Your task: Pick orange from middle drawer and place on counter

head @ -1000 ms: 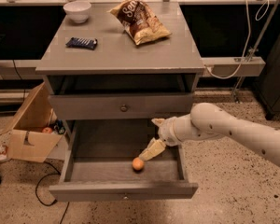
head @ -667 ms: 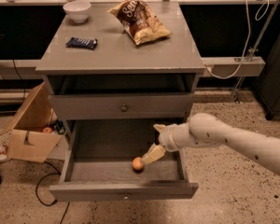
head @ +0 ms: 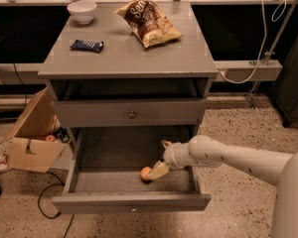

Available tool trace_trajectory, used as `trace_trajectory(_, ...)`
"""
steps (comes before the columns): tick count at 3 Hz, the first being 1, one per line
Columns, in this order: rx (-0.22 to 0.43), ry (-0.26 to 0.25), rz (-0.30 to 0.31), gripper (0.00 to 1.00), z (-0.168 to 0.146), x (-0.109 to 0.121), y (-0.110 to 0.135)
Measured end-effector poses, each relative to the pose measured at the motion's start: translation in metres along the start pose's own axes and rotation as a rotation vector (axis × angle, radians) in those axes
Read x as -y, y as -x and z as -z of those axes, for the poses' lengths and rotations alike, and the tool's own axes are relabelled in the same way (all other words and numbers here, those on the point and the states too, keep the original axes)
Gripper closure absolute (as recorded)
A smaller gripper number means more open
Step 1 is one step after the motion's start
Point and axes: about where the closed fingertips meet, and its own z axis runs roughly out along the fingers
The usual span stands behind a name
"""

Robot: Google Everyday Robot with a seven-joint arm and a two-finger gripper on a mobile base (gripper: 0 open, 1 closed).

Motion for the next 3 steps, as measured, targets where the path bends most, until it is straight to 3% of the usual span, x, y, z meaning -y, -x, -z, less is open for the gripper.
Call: trace_trajectory(3, -0.045, 0.096, 0.057, 0.04, -0.08, -0.025, -0.03)
